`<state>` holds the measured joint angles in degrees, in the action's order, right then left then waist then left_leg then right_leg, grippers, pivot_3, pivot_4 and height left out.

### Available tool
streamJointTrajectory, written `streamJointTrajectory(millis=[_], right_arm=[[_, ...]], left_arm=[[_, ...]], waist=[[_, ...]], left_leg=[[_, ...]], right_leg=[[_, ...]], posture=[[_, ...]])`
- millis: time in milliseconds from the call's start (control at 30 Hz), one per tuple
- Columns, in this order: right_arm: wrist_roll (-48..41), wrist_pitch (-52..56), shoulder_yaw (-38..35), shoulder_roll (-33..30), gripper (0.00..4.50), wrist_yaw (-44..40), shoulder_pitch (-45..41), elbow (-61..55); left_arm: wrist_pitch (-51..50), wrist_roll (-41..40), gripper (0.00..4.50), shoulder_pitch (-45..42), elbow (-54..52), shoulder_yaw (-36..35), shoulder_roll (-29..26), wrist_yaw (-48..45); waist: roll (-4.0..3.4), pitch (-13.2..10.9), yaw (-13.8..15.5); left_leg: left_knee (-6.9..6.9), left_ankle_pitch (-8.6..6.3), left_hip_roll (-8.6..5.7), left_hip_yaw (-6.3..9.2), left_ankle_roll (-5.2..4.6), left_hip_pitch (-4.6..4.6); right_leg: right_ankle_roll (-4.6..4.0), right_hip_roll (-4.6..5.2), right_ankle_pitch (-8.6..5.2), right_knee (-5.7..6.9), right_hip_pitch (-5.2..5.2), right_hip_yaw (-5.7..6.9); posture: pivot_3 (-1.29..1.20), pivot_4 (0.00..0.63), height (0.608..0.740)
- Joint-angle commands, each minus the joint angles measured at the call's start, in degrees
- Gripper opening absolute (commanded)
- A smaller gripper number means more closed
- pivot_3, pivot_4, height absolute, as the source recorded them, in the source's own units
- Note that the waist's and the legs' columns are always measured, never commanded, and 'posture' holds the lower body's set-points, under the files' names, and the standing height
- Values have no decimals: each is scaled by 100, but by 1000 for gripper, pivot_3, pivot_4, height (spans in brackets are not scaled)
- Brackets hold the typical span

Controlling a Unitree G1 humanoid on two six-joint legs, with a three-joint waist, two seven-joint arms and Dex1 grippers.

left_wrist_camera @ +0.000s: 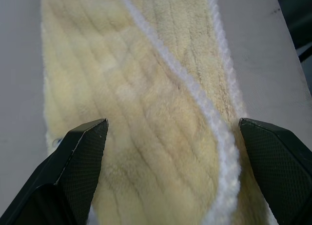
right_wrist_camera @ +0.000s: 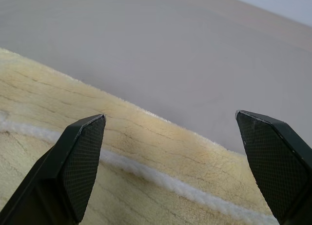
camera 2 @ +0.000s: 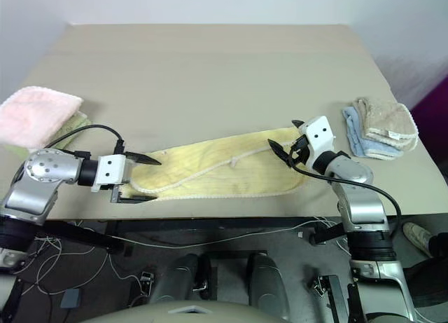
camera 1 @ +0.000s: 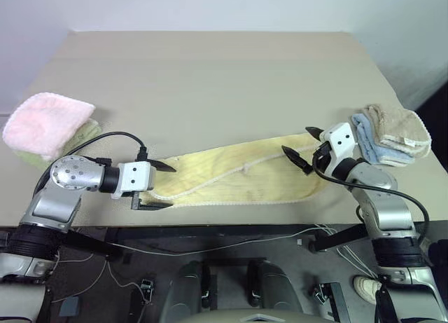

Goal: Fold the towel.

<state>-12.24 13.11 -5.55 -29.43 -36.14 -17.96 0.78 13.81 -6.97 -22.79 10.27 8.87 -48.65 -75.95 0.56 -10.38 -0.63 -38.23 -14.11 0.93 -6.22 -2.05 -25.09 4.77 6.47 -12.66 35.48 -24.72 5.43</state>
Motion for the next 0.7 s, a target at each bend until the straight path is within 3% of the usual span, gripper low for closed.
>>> streamJointTrajectory(millis=[33, 500, 700], right_arm=[[-100, 21, -197, -64, 4480, 82, 56, -356], [-102, 75, -151, -98, 4480, 52, -71, -290], [-76, 40, -95, -69, 4500, 19, -180, -179]], left_arm=[[348, 196, 4500, -121, 137, 55, 10, 37], [611, 147, 4500, -68, 372, -224, -214, 280], [434, -48, 2566, 123, 98, -305, -253, 228]], waist=[[0, 0, -4], [-1, 1, -12], [-1, 1, 4]], left_leg=[[0, 0, 0, 0, 0, 0], [0, -5, 1, 2, -9, 1], [-1, -4, 1, 3, -8, 0]], right_leg=[[0, 0, 0, 0, 0, 0], [1, 0, 0, 1, 0, 0], [1, 0, 0, 2, 1, 0]], posture=[[0, 150, 740], [0, 150, 740], [0, 150, 740]])
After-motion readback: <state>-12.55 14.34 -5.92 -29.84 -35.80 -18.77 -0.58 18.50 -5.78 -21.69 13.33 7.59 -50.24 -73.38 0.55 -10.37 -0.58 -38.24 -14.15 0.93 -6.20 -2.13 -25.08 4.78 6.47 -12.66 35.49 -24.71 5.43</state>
